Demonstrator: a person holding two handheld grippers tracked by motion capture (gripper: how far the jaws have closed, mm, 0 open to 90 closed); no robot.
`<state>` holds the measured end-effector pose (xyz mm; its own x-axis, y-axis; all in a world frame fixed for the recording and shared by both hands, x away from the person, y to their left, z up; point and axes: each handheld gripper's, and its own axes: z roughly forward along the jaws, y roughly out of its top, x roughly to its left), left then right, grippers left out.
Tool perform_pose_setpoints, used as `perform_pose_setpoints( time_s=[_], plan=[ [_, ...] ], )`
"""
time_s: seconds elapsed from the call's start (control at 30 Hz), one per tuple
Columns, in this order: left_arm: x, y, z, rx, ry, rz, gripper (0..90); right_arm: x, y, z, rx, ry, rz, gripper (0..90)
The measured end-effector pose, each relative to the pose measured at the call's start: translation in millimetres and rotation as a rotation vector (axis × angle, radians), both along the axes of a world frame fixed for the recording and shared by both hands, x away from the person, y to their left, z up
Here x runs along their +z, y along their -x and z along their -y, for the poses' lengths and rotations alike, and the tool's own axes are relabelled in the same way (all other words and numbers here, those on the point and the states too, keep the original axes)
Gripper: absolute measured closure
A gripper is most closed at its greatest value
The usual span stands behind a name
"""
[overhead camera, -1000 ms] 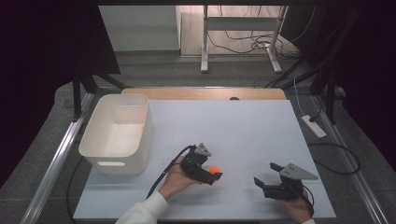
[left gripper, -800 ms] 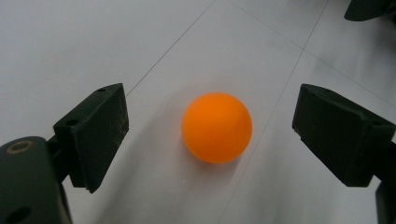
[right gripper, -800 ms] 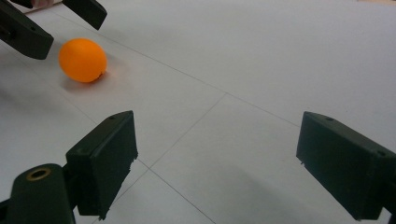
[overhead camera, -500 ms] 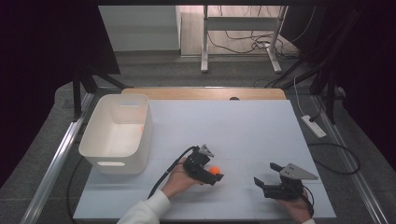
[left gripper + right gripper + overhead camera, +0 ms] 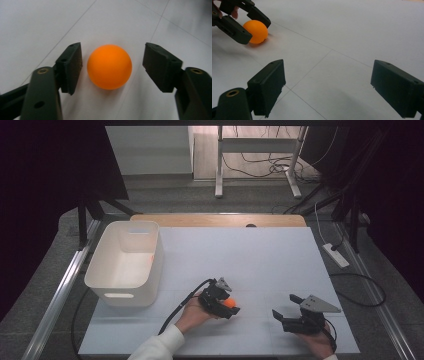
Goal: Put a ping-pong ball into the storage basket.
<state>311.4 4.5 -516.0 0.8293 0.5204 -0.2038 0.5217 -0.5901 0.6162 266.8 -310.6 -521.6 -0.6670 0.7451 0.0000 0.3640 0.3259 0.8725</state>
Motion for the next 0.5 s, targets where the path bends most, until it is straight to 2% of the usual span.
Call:
perform_pose_setpoints(
  time_s=[0.17, 0.5],
  plan=[
    [2.4, 0.8, -1.7, -0.001, -0.007, -0.008, 49.7, 0.2, 0.3, -0.5, 0.000, 0.001, 0.003, 12.0],
    [11.4, 3.4, -8.5, 0.003, 0.038, 0.012, 50.7, 0.4, 0.5, -0.5, -0.001, 0.001, 0.004, 12.0]
  ],
)
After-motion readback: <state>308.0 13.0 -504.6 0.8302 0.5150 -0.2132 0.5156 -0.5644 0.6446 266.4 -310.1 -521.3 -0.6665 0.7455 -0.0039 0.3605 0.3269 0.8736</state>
